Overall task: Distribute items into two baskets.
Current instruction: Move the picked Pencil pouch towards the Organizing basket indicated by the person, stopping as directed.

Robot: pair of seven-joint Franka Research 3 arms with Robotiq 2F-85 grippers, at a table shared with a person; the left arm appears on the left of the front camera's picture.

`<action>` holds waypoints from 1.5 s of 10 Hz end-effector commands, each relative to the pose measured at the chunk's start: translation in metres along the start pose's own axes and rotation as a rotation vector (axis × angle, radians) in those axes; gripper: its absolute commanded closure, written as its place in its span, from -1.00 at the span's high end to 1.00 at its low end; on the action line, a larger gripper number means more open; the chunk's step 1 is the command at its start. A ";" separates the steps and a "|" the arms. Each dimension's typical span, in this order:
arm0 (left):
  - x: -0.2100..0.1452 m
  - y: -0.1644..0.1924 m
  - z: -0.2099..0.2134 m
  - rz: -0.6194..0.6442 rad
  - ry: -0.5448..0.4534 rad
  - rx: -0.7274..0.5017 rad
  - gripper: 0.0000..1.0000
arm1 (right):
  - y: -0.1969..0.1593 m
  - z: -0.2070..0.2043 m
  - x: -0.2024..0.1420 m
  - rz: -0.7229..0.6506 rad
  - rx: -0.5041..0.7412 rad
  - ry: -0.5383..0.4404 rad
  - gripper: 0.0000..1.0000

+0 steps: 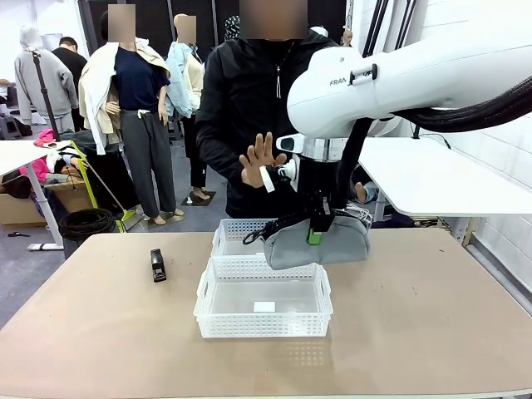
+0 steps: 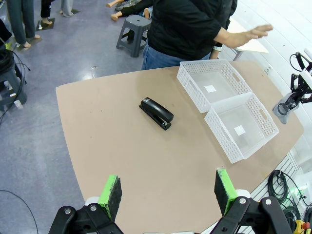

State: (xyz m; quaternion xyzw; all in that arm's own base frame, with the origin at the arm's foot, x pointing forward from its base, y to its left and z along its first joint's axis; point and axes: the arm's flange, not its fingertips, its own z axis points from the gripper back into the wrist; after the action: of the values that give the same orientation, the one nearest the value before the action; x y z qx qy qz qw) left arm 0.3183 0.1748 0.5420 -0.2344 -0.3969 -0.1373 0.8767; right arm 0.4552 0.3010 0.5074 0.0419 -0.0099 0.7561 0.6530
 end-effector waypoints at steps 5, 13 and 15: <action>0.000 0.002 0.000 0.004 -0.015 -0.005 1.00 | 0.029 0.011 -0.024 -0.014 -0.009 0.012 -1.00; 0.000 0.002 0.000 0.004 -0.015 -0.005 1.00 | 0.022 0.009 -0.020 -0.018 0.002 0.020 -1.00; 0.000 0.002 0.000 0.004 -0.015 -0.005 1.00 | 0.022 0.009 -0.020 -0.018 0.002 0.020 -1.00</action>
State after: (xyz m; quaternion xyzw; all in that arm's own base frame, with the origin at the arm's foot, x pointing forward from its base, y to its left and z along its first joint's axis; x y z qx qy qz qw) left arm 0.3182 0.1748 0.5420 -0.2344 -0.3969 -0.1372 0.8767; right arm 0.4363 0.2761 0.5141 0.0386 -0.0025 0.7550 0.6546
